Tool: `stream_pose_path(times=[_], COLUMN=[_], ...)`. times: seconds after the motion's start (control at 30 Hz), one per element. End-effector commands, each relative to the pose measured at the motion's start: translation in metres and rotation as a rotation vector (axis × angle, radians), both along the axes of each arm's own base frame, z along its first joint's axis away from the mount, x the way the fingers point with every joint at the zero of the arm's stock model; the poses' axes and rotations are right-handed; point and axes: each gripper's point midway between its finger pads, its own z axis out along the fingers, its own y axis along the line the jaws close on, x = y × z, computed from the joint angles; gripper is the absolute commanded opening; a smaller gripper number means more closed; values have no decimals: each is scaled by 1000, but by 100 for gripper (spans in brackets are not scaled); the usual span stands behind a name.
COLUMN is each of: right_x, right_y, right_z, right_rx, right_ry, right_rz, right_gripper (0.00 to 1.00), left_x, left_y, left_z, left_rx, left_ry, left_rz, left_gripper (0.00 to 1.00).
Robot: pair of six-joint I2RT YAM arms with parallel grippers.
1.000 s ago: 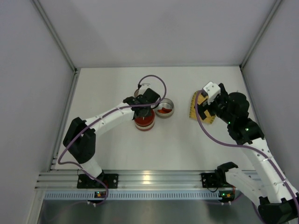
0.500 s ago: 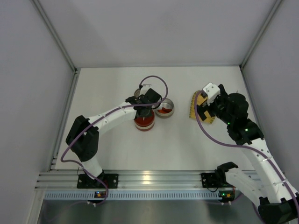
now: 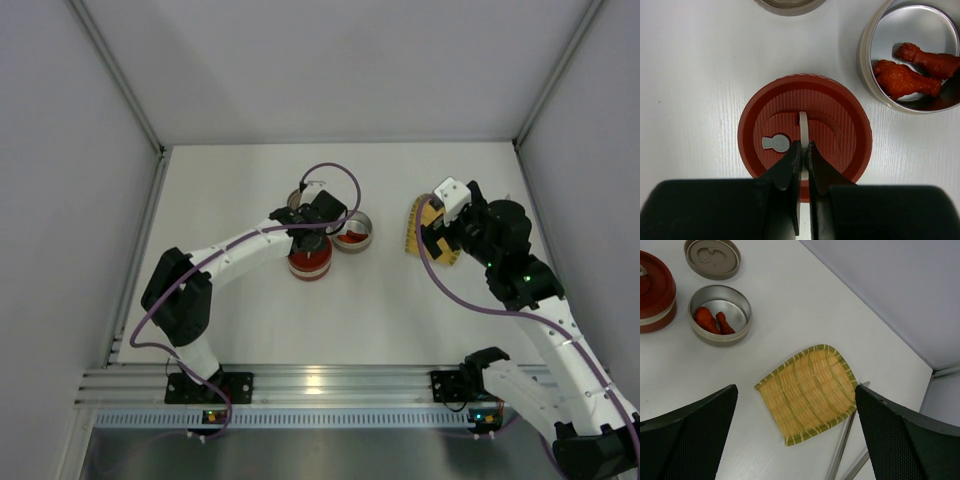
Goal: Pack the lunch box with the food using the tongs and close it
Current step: Close the box lid on the packing box.
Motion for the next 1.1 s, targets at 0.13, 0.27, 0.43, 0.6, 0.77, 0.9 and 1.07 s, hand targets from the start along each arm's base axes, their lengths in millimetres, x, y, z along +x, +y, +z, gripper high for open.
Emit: stream_pose_path(times=[0.13,0.27,0.43,0.6,0.77,0.9,1.07], right_x=[3,4,4,5,5,5,5], right_y=[-5,-5,-4,-4,-4,-4,-4], right_z=[15,15,13,14,11,10,12], right_rx=[21,18,20,22,19,21,19], right_ry=[-57,-56,-54,-54,-47,-46,-49], right_rz=[-17,-18,-17,-18,-19,-16,-16], right_gripper=[99,99,99,99,99,99,99], left_x=[-4,-8,-10,-9,-10,-13,-14], left_y=[4,7,5,4,-4,-10,-8], left_z=[6,4,8,7,19,23,14], left_rx=[12,7,-4,2,21,34,48], left_ry=[-15,-8,-8,-11,-56,-71,-56], left_rz=[-12,-17,-26,-30,-54,-74,-69], left_gripper=[0,0,0,0,0,0,0])
